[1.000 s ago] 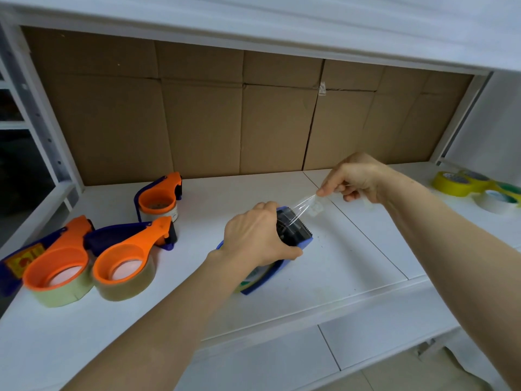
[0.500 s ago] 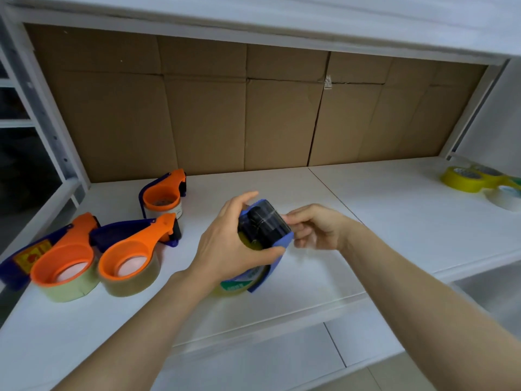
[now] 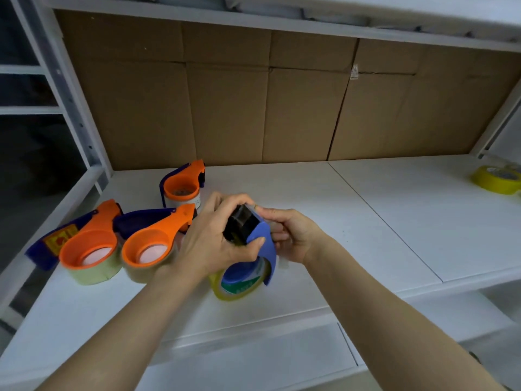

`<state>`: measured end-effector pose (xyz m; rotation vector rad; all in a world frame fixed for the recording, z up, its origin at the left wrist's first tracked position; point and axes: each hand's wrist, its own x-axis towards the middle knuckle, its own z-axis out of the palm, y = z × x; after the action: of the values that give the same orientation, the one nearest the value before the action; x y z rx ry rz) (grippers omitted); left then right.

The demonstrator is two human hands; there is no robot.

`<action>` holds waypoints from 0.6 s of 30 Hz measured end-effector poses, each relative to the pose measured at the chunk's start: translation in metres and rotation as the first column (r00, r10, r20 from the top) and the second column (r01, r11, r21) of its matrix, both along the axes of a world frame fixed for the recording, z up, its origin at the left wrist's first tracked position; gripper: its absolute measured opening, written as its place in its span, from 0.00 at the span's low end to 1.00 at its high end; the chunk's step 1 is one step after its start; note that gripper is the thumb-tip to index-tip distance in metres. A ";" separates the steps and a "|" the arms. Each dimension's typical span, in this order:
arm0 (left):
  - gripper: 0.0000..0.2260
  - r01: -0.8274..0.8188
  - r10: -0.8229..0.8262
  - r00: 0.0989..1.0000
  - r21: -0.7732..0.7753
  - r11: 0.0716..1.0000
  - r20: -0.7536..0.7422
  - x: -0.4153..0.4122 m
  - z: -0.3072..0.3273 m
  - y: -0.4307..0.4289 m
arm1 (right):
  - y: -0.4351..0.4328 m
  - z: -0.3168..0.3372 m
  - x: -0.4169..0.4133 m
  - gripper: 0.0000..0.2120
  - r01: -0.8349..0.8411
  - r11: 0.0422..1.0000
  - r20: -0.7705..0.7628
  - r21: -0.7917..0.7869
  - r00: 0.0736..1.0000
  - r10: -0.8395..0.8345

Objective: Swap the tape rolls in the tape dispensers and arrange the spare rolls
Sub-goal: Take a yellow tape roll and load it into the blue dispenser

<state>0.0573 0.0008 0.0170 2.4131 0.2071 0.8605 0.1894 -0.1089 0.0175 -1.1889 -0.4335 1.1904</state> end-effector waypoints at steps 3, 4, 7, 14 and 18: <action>0.24 -0.005 0.004 0.999 0.021 1.000 0.052 0.005 -0.003 0.002 | 0.001 0.000 -0.001 0.06 0.066 0.998 -0.030 -0.005 0.997 -0.066; 0.24 -0.003 0.001 0.998 0.028 1.000 0.069 0.006 -0.003 0.001 | 0.001 -0.001 -0.001 0.06 0.092 0.996 -0.044 -0.012 0.995 -0.092; 0.24 -0.001 -0.002 0.995 0.026 1.000 0.103 0.009 -0.005 0.000 | 0.000 -0.003 -0.002 0.09 0.173 0.984 -0.061 -0.040 0.983 -0.175; 0.24 -0.004 0.006 0.988 -0.018 1.000 0.153 0.012 -0.005 -0.001 | 0.000 -0.006 -0.010 0.10 0.351 0.935 -0.061 -0.055 0.933 -0.354; 0.24 0.000 0.000 0.984 0.000 1.000 0.177 0.014 -0.007 -0.002 | -0.005 -0.007 -0.014 0.12 0.384 0.923 -0.094 0.007 0.919 -0.382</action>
<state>0.0713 -0.0007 0.0104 2.3202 0.1386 1.0678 0.1752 -0.1142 0.0109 -1.1297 -0.1345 0.8905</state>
